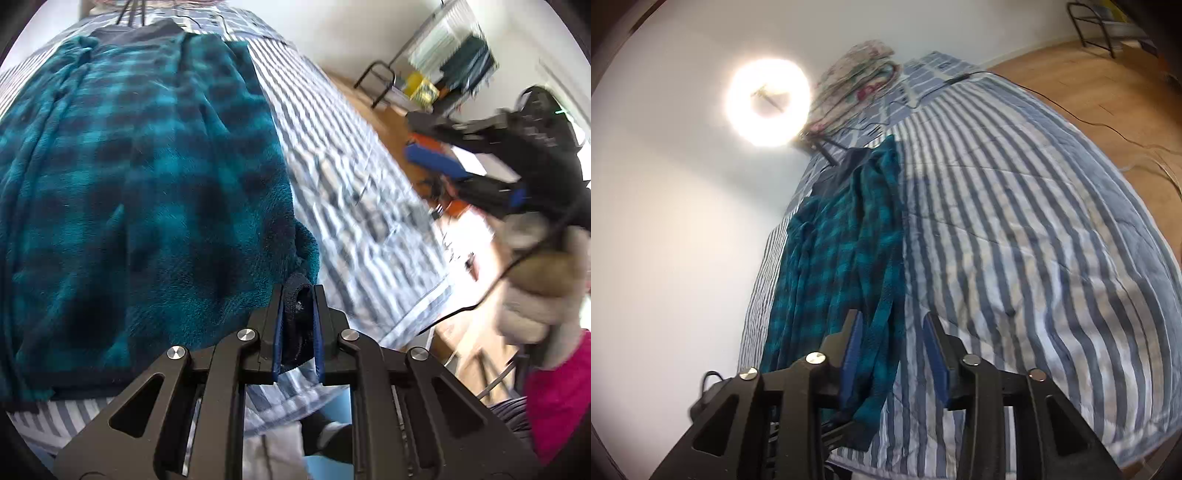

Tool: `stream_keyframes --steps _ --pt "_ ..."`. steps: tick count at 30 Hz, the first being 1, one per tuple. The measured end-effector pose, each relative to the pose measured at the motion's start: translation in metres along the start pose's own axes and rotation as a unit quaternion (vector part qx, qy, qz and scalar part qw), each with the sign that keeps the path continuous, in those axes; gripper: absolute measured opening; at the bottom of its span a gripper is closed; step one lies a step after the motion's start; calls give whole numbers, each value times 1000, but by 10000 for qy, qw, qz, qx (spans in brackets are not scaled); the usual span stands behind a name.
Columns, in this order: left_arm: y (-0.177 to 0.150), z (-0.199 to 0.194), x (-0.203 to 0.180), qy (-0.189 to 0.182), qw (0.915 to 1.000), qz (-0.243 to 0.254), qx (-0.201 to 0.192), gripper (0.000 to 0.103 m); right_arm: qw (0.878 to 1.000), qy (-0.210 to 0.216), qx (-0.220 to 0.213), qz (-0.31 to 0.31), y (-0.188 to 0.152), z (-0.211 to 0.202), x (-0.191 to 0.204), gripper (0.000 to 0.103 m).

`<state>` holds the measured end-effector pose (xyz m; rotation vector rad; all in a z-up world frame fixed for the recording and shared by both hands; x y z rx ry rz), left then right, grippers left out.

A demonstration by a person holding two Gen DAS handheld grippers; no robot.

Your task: Fold large clothes

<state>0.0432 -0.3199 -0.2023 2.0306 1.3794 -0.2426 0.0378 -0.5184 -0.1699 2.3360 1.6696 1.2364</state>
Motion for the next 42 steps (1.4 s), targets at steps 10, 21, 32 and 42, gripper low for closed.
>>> stream_keyframes --steps 10,21,32,42 --pt "4 -24 2 -309 9991 -178 -226 11 9987 86 325 387 57 97 -3 63" --pt "5 -37 11 -510 9981 -215 -279 11 9961 2 683 557 97 174 -14 51" --pt "1 -54 46 -673 9938 -765 -441 11 9950 -390 920 -43 102 205 32 8" --pt "-23 -80 92 -802 9832 -1509 -643 10 9663 -1761 968 -1612 100 219 127 7"
Point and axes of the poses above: each gripper's, at about its wrist camera, not at the fingertips, and z roughly the way its jaws point, x to its left, y to its top, the point moved 5 cm from there along z, roughly the way its jaws point, and after that the axes turned 3 degrees about x, right-handed, at the moved point
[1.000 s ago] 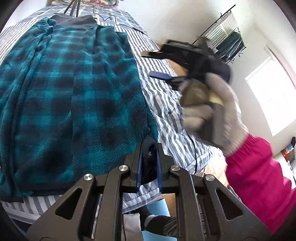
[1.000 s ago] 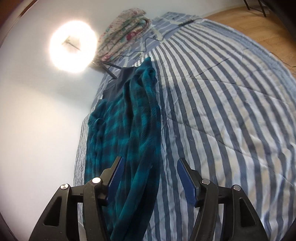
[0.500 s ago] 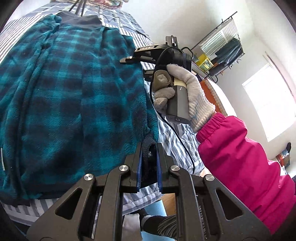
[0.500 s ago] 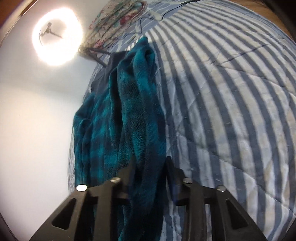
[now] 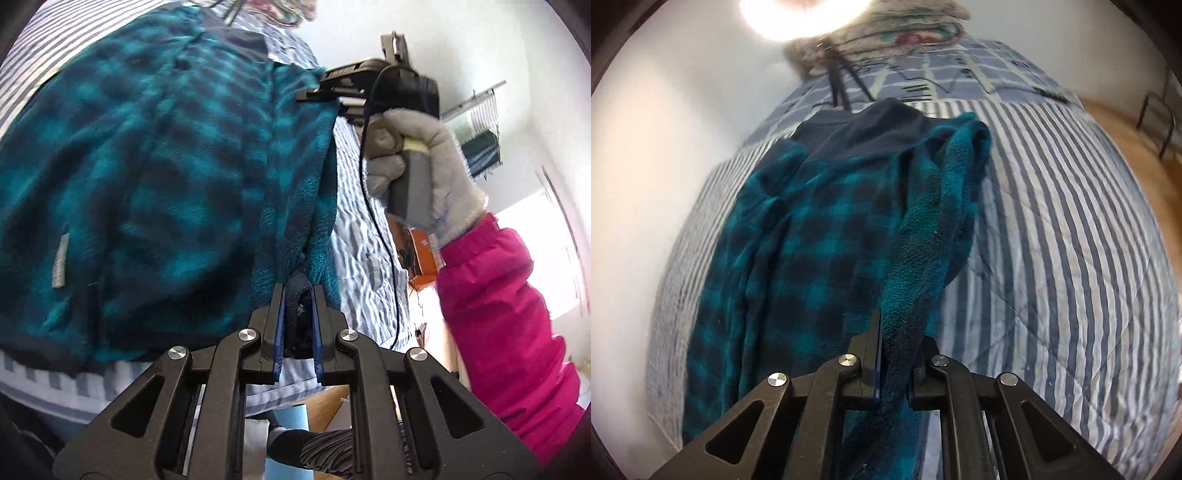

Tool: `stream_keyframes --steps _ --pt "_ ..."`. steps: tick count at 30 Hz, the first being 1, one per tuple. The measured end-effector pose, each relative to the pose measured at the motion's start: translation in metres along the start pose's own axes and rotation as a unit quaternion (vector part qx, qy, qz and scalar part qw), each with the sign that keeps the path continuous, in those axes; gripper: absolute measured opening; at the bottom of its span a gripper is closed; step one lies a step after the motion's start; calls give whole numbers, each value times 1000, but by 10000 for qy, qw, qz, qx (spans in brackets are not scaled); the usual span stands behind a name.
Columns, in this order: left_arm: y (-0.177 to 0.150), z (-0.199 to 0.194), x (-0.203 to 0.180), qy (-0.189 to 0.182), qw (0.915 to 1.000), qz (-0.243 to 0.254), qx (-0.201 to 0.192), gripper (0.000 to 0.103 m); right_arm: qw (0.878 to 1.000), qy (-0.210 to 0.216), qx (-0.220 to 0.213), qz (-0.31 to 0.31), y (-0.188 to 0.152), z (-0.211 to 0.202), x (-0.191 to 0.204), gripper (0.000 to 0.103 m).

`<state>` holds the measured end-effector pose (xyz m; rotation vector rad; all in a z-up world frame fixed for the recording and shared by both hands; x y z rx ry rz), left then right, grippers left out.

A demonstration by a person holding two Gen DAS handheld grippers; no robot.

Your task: Fold large clothes

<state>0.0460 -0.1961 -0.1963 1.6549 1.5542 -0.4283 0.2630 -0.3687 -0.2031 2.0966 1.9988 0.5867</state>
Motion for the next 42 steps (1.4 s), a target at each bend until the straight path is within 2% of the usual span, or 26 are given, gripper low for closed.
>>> stream_keyframes --steps 6,10,15,18,20,21,22,24,25,29,37,39,42 --pt "-4 -17 36 91 9992 -383 -97 10 9937 -562 193 -949 7 25 70 7" --pt "-8 -23 57 271 9981 -542 -119 10 9820 -930 396 -1593 3 58 114 7" --pt "-9 -23 70 411 9972 -618 -120 10 9724 -1272 617 -1858 -4 96 130 7" --pt "-12 -24 69 459 9973 -555 -130 10 9694 -1385 547 -1953 -8 100 133 7" --pt "-12 -23 68 483 9973 -536 -123 10 9701 -1333 534 -1958 -7 97 132 9" --pt "-13 -24 70 489 9973 -535 -127 10 9732 -1182 542 -1897 -6 92 131 16" --pt "-13 -26 71 504 9973 -512 -126 10 9761 -1043 522 -1836 -7 87 132 23" --pt "-14 -27 69 536 9973 -475 -135 10 9858 -404 399 -1581 -7 64 130 29" --pt "-15 -27 69 550 9973 -456 -139 10 9890 -135 293 -1446 -6 49 127 29" --pt "-18 -30 68 656 9970 -379 -149 10 9950 458 0 -883 -18 -10 101 29" --pt "-20 -49 53 724 9972 -187 -92 11 9939 832 -464 -560 -103 -128 53 30" --pt "-18 -64 52 702 9974 -100 -112 11 9932 847 -597 -527 -115 -153 48 32" --pt "-7 -102 46 767 9964 109 -351 11 9905 846 -894 -618 -140 -204 50 32"
Point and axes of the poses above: each gripper's, at about its wrist camera, not at the fingertips, and z roughly the way its jaws point, x to its left, y to its top, the point moved 5 cm from there along z, roughly the way its jaws point, and after that the axes turned 3 degrees about x, right-handed, at the moved point
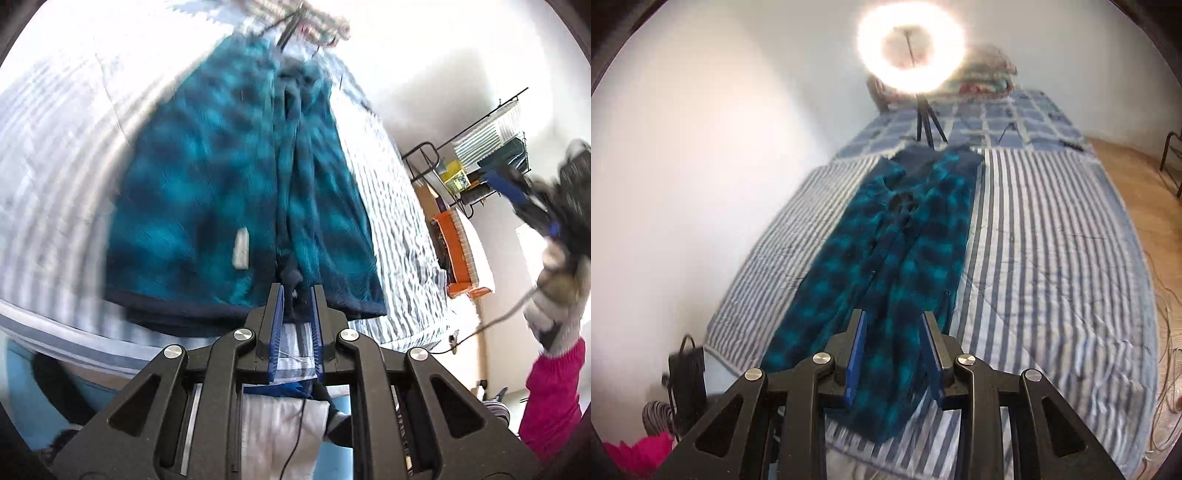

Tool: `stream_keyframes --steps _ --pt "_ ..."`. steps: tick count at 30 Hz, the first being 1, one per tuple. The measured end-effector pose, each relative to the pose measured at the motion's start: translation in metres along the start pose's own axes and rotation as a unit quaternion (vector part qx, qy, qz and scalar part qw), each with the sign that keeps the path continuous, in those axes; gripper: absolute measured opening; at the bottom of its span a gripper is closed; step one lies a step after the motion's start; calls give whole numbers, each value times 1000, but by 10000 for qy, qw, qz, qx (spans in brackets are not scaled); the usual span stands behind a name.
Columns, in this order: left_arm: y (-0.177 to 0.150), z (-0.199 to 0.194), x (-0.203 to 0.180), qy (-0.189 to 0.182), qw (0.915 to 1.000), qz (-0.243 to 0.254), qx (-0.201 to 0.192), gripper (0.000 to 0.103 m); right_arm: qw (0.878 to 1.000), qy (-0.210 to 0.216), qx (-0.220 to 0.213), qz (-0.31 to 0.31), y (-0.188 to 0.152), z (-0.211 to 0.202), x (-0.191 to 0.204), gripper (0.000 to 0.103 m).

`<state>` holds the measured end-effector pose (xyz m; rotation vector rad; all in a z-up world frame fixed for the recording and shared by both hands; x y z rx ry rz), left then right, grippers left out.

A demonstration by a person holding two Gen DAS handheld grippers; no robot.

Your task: Fold large clothes

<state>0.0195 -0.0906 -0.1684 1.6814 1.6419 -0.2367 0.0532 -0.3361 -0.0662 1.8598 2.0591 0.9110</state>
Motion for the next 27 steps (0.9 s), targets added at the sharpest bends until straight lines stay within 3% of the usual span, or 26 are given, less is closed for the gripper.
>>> stream_keyframes --steps 5,9,11,14,21,23,27 --pt "26 -70 -4 129 9982 326 -492 12 9988 53 -475 -63 -12 -72 30 33" --pt "55 -119 -9 473 9925 757 -839 42 9976 105 -675 -146 -20 -104 42 52" --pt "65 -130 -7 682 9888 862 -1009 42 9976 96 -688 -77 -31 -103 40 53" --pt "78 -127 7 824 9887 725 -1024 42 9987 303 -345 242 -54 -64 25 53" --pt "84 -62 43 723 9958 188 -525 42 9887 267 937 1138 -118 88 -27 54" --pt "83 -47 50 715 9965 81 -419 42 9842 278 1118 1348 -129 119 -38 54" --pt "83 -29 56 748 9969 6 -249 42 9721 824 1263 1794 -140 152 -49 55"
Point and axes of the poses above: each gripper's, at about its wrist camera, not at the fingertips, and z roughly the way its jaws point, x to its left, y to its top, the point moved 5 cm from there along z, roughly the way its jaws point, and after that the axes turned 3 degrees about x, right-handed, at the moved point
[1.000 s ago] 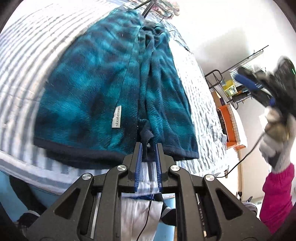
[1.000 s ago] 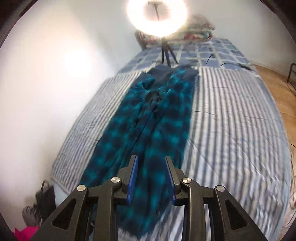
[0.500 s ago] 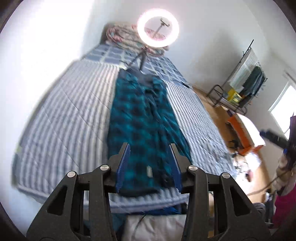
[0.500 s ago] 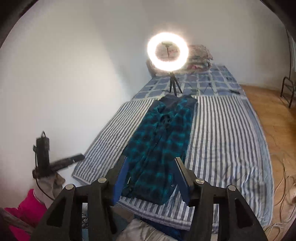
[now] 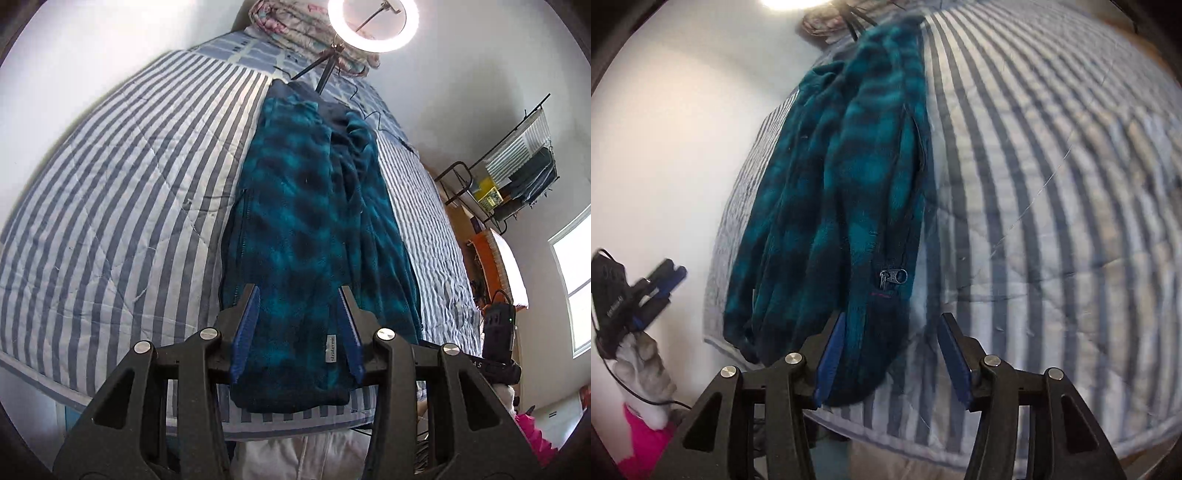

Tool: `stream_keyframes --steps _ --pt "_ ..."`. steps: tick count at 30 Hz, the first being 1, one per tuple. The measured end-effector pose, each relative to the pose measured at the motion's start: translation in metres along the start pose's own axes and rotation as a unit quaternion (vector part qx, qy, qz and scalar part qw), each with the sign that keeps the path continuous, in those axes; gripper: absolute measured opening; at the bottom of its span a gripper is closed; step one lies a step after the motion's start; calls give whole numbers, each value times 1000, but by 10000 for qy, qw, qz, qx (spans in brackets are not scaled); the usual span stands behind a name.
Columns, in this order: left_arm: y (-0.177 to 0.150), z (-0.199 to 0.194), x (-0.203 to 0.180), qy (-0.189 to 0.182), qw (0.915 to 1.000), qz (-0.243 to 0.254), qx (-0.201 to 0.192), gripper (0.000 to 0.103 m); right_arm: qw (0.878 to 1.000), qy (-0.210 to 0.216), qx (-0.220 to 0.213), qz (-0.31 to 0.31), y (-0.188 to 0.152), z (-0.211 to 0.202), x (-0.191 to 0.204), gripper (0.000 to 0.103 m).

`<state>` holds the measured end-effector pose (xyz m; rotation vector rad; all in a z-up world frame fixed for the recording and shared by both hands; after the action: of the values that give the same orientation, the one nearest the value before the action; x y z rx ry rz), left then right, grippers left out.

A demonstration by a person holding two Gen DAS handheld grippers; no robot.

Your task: Fold large clothes

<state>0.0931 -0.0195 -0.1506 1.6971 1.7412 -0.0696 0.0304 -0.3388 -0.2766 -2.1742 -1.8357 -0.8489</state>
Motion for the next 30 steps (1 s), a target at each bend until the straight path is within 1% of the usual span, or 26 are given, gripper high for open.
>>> stream_keyframes --steps 1,2,3,4,5,6,7,9,10,11,12,13,14,16,17,18,19,23,26,28,29,30 --pt "1 3 -1 10 10000 5 21 42 9997 250 24 53 1 5 0 51" --pt "3 7 -2 11 10000 10 36 42 9992 385 28 53 4 7 3 48" --pt "5 11 -3 9 10000 21 50 42 9984 565 82 1 5 10 7 37" --pt "7 15 -5 14 10000 31 62 42 9980 610 141 -92 6 12 12 21" --pt "8 16 -7 12 10000 43 67 42 9980 578 193 -192 6 13 17 17" --pt "9 19 -11 17 9999 78 77 42 9981 453 242 -343 5 11 22 10" --pt "10 20 -14 21 9999 115 79 42 9982 373 272 -393 4 9 26 8" --pt "9 24 -24 45 9997 254 57 42 9979 241 240 -554 1 -7 32 7" --pt "9 28 -28 69 9995 319 56 42 9977 83 201 -637 1 -11 31 7" --pt "8 33 -33 74 9992 376 80 42 9974 -99 231 -673 1 -8 27 7" --pt "7 40 -38 75 9990 423 141 42 9965 -281 348 -701 -2 0 24 7" --pt "5 48 -43 56 9987 460 217 42 9958 -375 439 -713 -4 8 22 8" --pt "3 54 -48 29 9984 492 274 42 9955 -390 487 -720 -4 7 20 8" --pt "-2 64 -62 -59 9973 640 348 42 9941 -468 573 -788 -2 7 22 22" --pt "-4 69 -68 -57 9965 747 359 42 9932 -496 567 -886 1 3 26 25" --pt "-6 73 -75 -55 9957 862 345 42 9924 -521 485 -1008 5 -5 31 32" --pt "-7 78 -82 -77 9947 965 349 42 9916 -552 354 -1119 9 -17 35 35" --pt "-16 101 -105 -288 9920 1114 511 42 9864 -766 -299 -1421 39 -58 41 35" --pt "-30 119 -122 -449 9877 1296 747 42 9817 -922 -675 -1523 75 -75 41 34" --pt "-40 129 -133 -433 9831 1539 887 42 9775 -1015 -913 -1606 105 -81 42 32" --pt "-46 135 -138 -391 9809 1653 950 42 9766 -1037 -963 -1622 112 -78 44 32" --pt "-50 140 -141 -343 9791 1719 1033 42 9761 -1038 -1010 -1619 128 -77 43 31"
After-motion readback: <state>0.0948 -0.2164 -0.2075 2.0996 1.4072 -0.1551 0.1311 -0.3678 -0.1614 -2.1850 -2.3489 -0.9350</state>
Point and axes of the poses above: each gripper's, at about its wrist camera, not at the fingertips, and z roughly the way its jaws point, x to its left, y to its top, the point moved 5 cm from there along z, roughly the way its jaws point, and after that the axes turned 3 degrees about x, right-handed, at the moved point
